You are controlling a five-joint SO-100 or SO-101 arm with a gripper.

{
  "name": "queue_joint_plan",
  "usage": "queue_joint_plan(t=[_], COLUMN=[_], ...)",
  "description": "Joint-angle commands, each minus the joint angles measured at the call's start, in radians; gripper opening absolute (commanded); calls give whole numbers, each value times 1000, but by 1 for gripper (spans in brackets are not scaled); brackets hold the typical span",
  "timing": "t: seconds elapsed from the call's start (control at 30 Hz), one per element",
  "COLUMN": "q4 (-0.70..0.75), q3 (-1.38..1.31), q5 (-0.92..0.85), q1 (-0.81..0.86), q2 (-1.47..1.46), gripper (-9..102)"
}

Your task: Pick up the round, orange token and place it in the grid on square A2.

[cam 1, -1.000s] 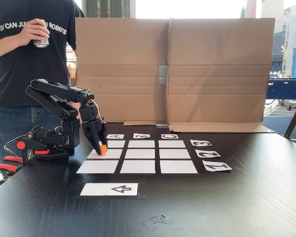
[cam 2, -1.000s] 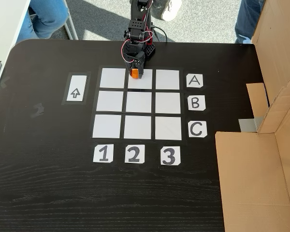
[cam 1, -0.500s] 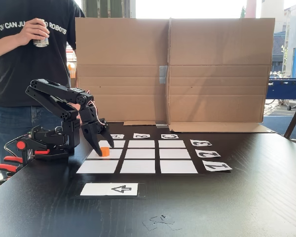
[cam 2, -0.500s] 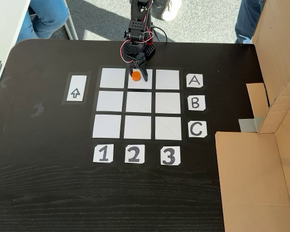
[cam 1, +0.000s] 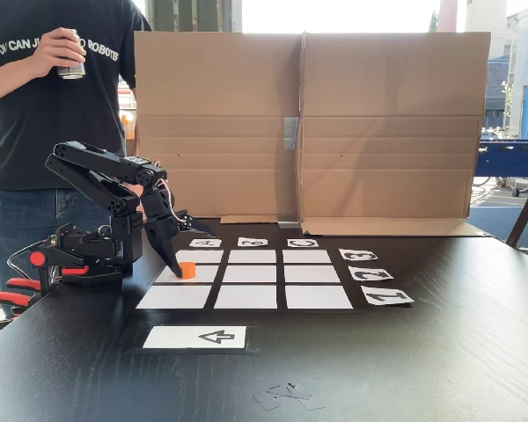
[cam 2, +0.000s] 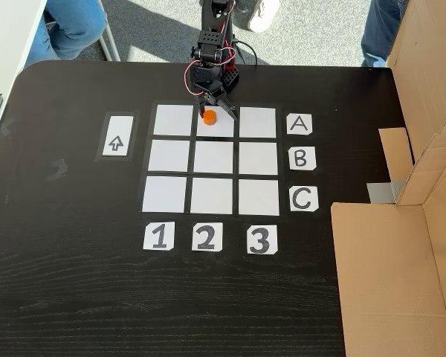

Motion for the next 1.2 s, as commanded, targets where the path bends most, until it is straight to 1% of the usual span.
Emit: queue_joint_plan(t=[0.0, 0.13, 0.23, 0.37, 0.53, 0.7, 0.77, 0.93, 1.07, 1.17], q4=[-14, -46, -104, -219, -324, -413, -466, -476, -483, -506], q3=[-44, -84, -147, -261, -426, -529, -555, -664, -706, -699], q5=[11, 18, 52, 158, 282, 376, 446, 589, 649, 669], q1=[41, 117, 199, 299, 445, 641, 726, 931, 1131, 1275], q2=[21, 37, 43, 44, 21, 11, 6, -23, -32, -40], gripper=[71, 71, 71, 71, 71, 71, 71, 71, 70, 64])
